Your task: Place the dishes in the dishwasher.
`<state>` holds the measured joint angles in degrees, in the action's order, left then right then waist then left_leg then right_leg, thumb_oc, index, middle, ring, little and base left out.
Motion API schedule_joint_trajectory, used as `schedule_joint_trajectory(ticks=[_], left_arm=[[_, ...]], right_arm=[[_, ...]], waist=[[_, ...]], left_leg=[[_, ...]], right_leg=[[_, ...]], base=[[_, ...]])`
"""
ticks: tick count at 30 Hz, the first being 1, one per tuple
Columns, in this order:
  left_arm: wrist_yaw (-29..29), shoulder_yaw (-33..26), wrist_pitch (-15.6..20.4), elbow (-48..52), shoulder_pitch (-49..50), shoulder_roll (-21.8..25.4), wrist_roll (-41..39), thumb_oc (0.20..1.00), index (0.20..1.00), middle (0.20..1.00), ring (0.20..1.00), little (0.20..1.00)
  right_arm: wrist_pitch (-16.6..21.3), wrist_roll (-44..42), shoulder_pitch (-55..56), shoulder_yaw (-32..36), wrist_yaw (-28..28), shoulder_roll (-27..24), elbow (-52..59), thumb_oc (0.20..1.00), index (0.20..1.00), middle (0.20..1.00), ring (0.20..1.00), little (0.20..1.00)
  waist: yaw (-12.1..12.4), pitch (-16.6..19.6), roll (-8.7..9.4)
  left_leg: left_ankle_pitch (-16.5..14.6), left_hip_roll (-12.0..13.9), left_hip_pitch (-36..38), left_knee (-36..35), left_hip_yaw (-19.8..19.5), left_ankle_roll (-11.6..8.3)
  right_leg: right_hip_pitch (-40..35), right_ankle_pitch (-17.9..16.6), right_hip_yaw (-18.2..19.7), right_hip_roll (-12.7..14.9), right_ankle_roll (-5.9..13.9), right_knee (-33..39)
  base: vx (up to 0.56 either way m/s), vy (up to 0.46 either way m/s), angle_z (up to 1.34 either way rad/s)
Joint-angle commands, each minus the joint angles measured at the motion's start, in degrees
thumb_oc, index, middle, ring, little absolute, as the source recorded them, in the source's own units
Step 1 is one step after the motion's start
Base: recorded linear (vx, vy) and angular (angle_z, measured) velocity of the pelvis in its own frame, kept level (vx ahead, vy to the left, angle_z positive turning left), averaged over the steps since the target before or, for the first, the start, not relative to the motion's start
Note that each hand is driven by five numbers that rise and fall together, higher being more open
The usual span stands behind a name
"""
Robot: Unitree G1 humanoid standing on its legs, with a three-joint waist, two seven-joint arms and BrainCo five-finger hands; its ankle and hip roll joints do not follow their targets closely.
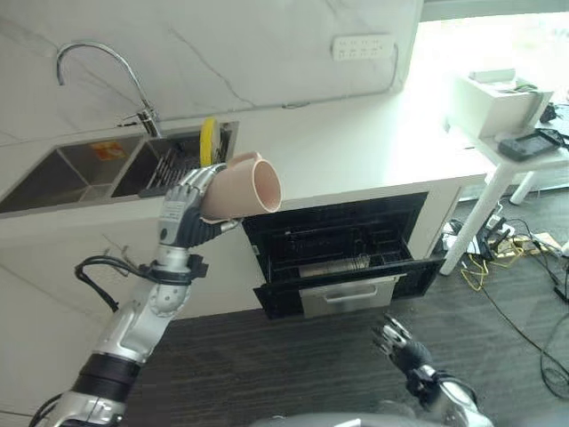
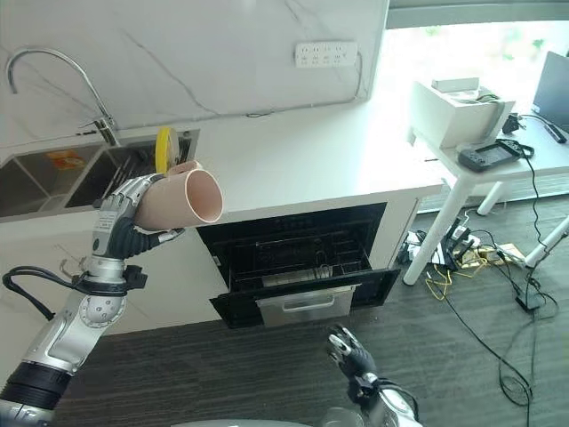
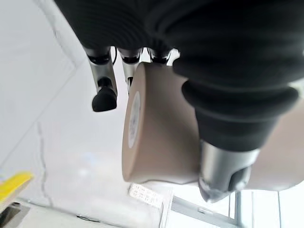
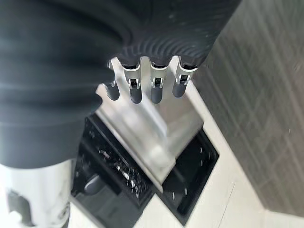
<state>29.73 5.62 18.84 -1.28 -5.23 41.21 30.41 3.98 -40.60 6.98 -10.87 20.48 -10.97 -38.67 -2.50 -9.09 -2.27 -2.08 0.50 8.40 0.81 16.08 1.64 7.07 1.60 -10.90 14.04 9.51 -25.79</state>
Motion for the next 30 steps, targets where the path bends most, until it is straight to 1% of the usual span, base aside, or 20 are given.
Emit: schedule_joint_trajectory(ticks=[1,2,4,5,8,10,11,12,13,15,16,17,19,20,21,22,24,25,27,30], left_arm=[[2.00,-2.59,0.82,2.27,-2.03,0.25,-0.30,0.200,0.200,0.200,0.200,0.200],[1.82,-2.09,0.01,2.77,-2.65,0.28,0.01,0.200,0.200,0.200,0.200,0.200],[1.13,-1.44,-0.65,3.46,-3.75,0.58,0.00,0.200,0.200,0.200,0.200,0.200],[0.62,-1.47,-0.50,3.74,-4.04,0.80,-0.06,0.200,0.200,0.200,0.200,0.200],[-0.08,-2.58,-1.48,5.39,-1.92,0.50,-0.04,0.200,0.200,0.200,0.200,0.200],[0.46,-3.20,-0.82,6.02,-0.11,0.26,0.74,0.200,0.200,0.200,0.200,0.200],[0.83,-3.09,-0.64,6.12,0.47,-0.07,0.95,0.200,0.200,0.200,0.200,0.200],[0.75,-2.71,-1.12,6.43,0.55,-0.30,0.38,0.200,0.200,0.200,0.200,0.200],[0.86,-2.59,-1.40,6.77,0.81,-0.42,0.05,0.200,0.200,0.200,0.200,0.200],[0.98,-2.95,-1.26,7.69,1.70,-0.81,-0.27,0.200,0.200,0.200,0.200,0.200],[0.87,-3.42,-0.67,7.97,2.45,-1.21,-0.11,0.200,0.200,0.200,0.200,0.200],[1.04,-3.68,0.02,7.89,2.99,-1.72,0.27,0.200,0.200,0.200,0.200,0.200],[1.38,-3.51,0.85,7.33,2.77,-1.77,-0.01,0.200,0.200,0.200,0.200,0.200],[1.36,-2.79,0.89,6.58,1.70,-1.53,-0.55,0.200,0.200,0.200,0.200,0.200],[1.42,-2.55,1.12,6.11,1.33,-1.43,-0.63,0.200,0.200,0.200,0.200,0.200],[1.40,-1.93,1.27,5.15,0.41,-1.36,-0.65,0.200,0.200,0.200,0.200,0.200],[0.89,-0.83,1.26,4.32,-1.08,-0.45,-0.81,0.200,0.200,0.200,0.200,0.200],[0.15,-0.63,1.30,3.72,-1.71,0.34,-1.16,0.200,0.200,0.200,0.200,0.200],[-0.60,-1.26,1.49,3.28,-1.49,1.06,-1.83,0.200,0.200,0.200,0.200,0.200],[-1.75,-1.71,0.96,3.76,-0.87,1.49,-1.57,0.200,0.200,0.200,0.200,0.200]], right_arm=[[1.56,1.20,-1.02,-1.08,1.90,-0.17,2.28,1.000,1.000,1.000,1.000,1.000],[1.68,1.09,-1.71,-0.99,2.27,-0.46,1.78,1.000,1.000,1.000,1.000,1.000],[1.62,0.40,-3.11,-0.99,2.16,-0.73,0.88,1.000,1.000,1.000,1.000,1.000],[1.17,0.00,-3.92,-0.84,2.25,-0.89,0.36,1.000,1.000,1.000,1.000,1.000],[-1.24,1.17,-4.74,-1.07,2.52,-1.01,0.23,1.000,1.000,1.000,1.000,1.000],[-2.38,0.78,-4.23,-1.44,2.10,-1.57,1.85,1.000,1.000,1.000,1.000,1.000],[-2.61,0.27,-3.74,-1.59,2.01,-2.42,2.17,1.000,1.000,1.000,1.000,1.000],[-2.39,-0.54,-3.66,-1.49,1.84,-2.80,1.53,1.000,1.000,1.000,1.000,1.000],[-2.36,-0.67,-3.58,-1.37,2.07,-3.04,1.21,1.000,1.000,1.000,1.000,1.000],[-1.85,-0.27,-3.15,-1.31,3.16,-3.74,0.67,1.000,1.000,1.000,1.000,1.000],[-1.56,0.07,-2.78,-1.32,3.72,-3.99,0.32,1.000,1.000,1.000,1.000,1.000],[-1.41,0.25,-2.44,-1.35,3.69,-3.98,0.47,1.000,1.000,1.000,1.000,1.000],[-0.19,-0.17,-2.20,-1.42,3.52,-3.93,0.07,1.000,1.000,1.000,1.000,1.000],[0.54,-1.11,-2.41,-1.49,3.21,-3.89,-0.66,1.000,1.000,1.000,1.000,1.000],[0.78,-1.62,-2.58,-1.55,3.05,-3.88,-0.98,1.000,1.000,1.000,1.000,1.000],[0.78,-2.26,-2.71,-1.63,2.66,-3.76,-1.12,1.000,1.000,1.000,1.000,1.000],[0.31,-1.86,-2.01,-1.48,2.98,-3.19,-0.58,1.000,1.000,1.000,1.000,1.000],[0.45,-0.22,-1.01,-1.36,3.89,-2.53,-0.61,1.000,1.000,1.000,1.000,1.000],[0.71,0.48,-0.47,-1.39,3.65,-1.75,-1.00,1.000,1.000,1.000,1.000,1.000],[0.29,0.16,-0.08,-0.87,3.49,-1.34,0.14,1.000,1.000,1.000,1.000,1.000]], waist=[[0.82,-0.09,0.63],[0.47,-0.17,1.08],[-0.25,-0.35,1.69],[-0.44,-0.32,1.89],[0.25,0.61,2.26],[0.20,1.30,1.96],[-0.25,1.66,1.47],[-0.43,1.68,1.54],[-0.39,1.48,1.74],[0.49,0.41,2.13],[0.69,-0.07,2.00],[0.71,-0.38,1.45],[0.68,-0.76,-0.94],[0.72,-0.97,-1.67],[0.52,-1.03,-1.82],[0.35,-0.94,-2.10],[-0.28,-0.42,-2.68],[-0.37,0.12,-2.64],[-0.20,0.61,-2.48],[-0.01,1.00,-2.08]], left_leg=[[-2.48,2.23,-1.57,2.70,-7.61,-3.52],[-2.92,2.31,-1.13,2.63,-6.64,-4.08],[-3.96,2.51,0.01,2.06,-5.66,-4.33],[-4.33,3.00,0.43,1.99,-5.34,-4.38],[-3.98,6.03,0.81,2.26,-3.90,-5.16],[-2.25,8.80,1.53,0.75,-3.68,-6.32],[-1.32,10.57,1.18,1.12,-4.39,-7.31],[-1.26,11.25,0.48,3.34,-5.25,-7.93],[-1.28,11.44,-0.61,5.95,-5.84,-8.29],[0.41,11.31,-5.15,13.76,-8.29,-8.81],[-0.08,10.87,-6.95,15.63,-9.08,-8.66],[0.30,10.80,-7.08,13.05,-9.42,-8.98],[5.46,11.46,-6.47,1.00,-7.40,-10.56],[7.46,12.10,-6.40,-1.73,-6.81,-11.03],[7.62,12.44,-6.17,-1.94,-6.41,-10.94],[7.33,11.92,-5.91,-2.41,-6.67,-10.83],[7.04,11.44,-4.09,-4.81,-5.62,-11.01],[6.30,10.96,-3.18,-5.18,-5.60,-10.91],[5.43,10.28,-2.37,-5.31,-5.99,-10.40],[4.38,9.86,-1.79,-5.18,-6.23,-9.62]], right_leg=[[-6.57,0.82,-0.88,-0.43,1.26,10.69],[-7.23,-1.91,-0.88,0.85,1.96,15.67],[-5.99,-6.12,0.71,2.85,3.30,19.39],[-5.35,-6.58,1.57,3.00,3.70,19.95],[-6.82,-4.91,-0.88,1.77,4.00,21.24],[-8.01,-2.35,-1.01,-0.42,2.57,20.89],[-8.30,0.10,-0.10,-2.86,0.65,19.41],[-8.33,0.90,0.49,-3.93,-0.38,18.49],[-8.53,1.11,0.75,-4.20,-0.98,18.24],[-9.49,1.24,1.09,-4.49,-2.14,18.66],[-9.93,1.38,0.98,-4.47,-2.48,19.02],[-10.14,1.74,0.91,-4.71,-2.39,19.08],[-11.66,3.08,-0.50,-5.26,-1.62,20.05],[-12.81,3.74,-0.89,-4.96,-1.55,20.65],[-12.99,3.98,-0.82,-4.82,-1.58,20.65],[-13.06,4.10,-1.17,-4.48,-1.56,20.55],[-13.15,3.40,-2.55,-3.13,-0.35,21.03],[-13.62,2.60,-3.43,-1.89,0.72,21.75],[-13.85,1.98,-3.50,-0.84,1.74,22.06],[-13.97,1.70,-2.79,-0.41,2.30,22.33]], base=[[0.17,-0.188,-0.04],[0.19,-0.224,-0.08],[0.18,-0.235,-0.07],[0.22,-0.381,0.02],[0.16,-0.362,0.25],[0.20,-0.365,0.24],[0.26,-0.418,0.16],[0.21,-0.345,0.16],[0.12,-0.209,0.16],[0.09,-0.130,0.03],[0.11,-0.003,-0.15],[0.15,0.169,-0.26],[0.18,0.266,-0.13],[0.16,0.197,0.07],[0.12,0.187,0.19],[0.09,0.177,0.20],[0.12,0.160,-0.10],[0.14,0.093,-0.19],[0.16,0.077,-0.05],[0.12,0.036,-0.05]])
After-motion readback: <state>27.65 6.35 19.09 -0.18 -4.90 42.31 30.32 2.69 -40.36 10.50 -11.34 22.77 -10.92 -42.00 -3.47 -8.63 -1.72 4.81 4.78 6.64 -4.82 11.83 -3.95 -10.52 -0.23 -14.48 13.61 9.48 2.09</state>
